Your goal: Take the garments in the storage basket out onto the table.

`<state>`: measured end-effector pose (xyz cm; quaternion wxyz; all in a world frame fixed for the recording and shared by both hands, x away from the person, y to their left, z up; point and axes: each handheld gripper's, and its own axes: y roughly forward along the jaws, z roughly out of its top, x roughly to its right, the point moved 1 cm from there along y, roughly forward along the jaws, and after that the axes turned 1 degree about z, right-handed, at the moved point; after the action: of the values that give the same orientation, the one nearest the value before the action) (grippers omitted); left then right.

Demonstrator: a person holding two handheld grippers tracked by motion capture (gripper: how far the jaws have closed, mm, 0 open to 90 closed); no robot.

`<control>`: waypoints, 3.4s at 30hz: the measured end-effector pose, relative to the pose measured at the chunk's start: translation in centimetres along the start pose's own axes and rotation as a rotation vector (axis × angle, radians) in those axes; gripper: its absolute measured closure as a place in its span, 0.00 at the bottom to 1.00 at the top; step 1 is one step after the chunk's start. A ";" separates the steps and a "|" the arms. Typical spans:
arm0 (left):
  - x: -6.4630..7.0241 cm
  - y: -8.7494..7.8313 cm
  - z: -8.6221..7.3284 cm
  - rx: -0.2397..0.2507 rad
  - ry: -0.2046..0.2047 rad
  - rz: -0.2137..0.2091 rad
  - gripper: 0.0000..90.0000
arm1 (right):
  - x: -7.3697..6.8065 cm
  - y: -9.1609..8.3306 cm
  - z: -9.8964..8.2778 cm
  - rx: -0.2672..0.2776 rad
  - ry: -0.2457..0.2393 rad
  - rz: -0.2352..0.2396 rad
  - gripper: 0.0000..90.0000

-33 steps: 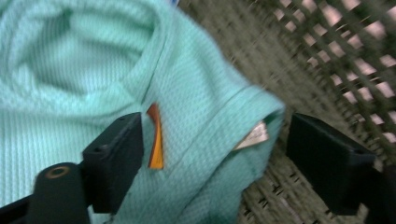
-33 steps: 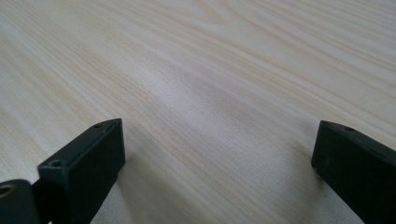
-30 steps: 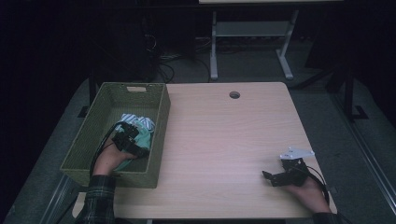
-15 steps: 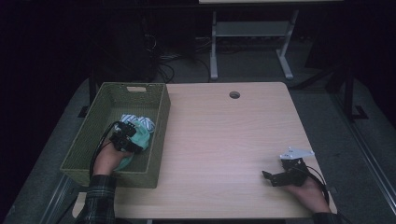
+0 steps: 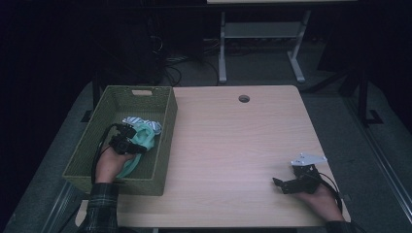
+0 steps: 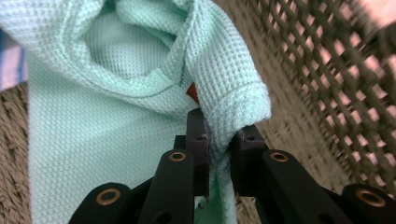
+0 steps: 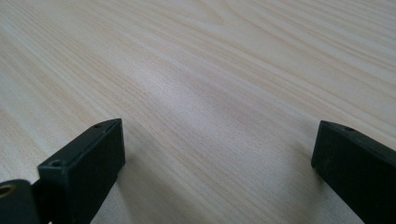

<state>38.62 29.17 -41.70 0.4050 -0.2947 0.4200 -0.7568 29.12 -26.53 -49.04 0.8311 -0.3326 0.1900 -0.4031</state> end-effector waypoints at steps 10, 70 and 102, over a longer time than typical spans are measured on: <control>-0.4 -1.6 0.0 0.153 -0.025 -0.080 0.89 | 0.0 0.0 0.0 0.001 -0.002 -0.001 0.03; 3.0 -14.2 5.5 0.614 0.077 -0.187 0.89 | 0.0 0.0 0.0 -0.001 0.003 0.001 0.03; 10.2 -12.7 10.5 0.622 0.215 -0.370 0.89 | 0.0 0.0 0.0 -0.002 0.003 0.001 0.03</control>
<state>37.14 20.27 -24.58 0.2854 -0.1473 0.1498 -0.9351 29.10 -26.51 -49.03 0.8307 -0.3328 0.1917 -0.4030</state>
